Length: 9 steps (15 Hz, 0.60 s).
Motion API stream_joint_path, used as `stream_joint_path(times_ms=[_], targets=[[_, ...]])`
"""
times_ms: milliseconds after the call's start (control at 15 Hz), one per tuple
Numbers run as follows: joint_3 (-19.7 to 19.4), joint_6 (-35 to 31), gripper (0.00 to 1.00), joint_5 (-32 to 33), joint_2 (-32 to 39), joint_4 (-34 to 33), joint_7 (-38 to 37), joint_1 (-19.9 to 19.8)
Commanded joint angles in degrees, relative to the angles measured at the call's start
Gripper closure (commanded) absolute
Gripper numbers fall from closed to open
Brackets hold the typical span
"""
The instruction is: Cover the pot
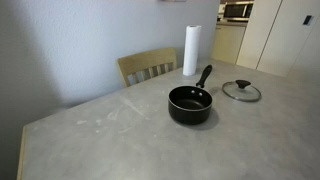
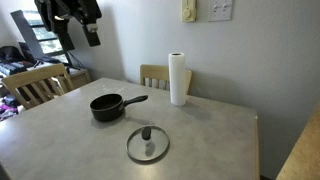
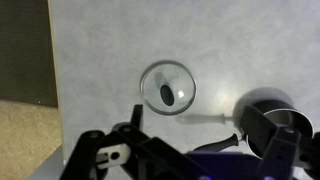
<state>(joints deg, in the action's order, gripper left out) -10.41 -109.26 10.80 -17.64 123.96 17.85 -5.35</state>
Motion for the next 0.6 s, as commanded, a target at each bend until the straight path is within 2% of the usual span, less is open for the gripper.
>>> stream_joint_path(times_ms=[0,533], targets=[[0.3,0.2,0.0,-0.1,0.1,-0.1,0.1,-0.3],[0.1,-1.2,0.0,-0.2,1.6,0.3,2.2,0.2]])
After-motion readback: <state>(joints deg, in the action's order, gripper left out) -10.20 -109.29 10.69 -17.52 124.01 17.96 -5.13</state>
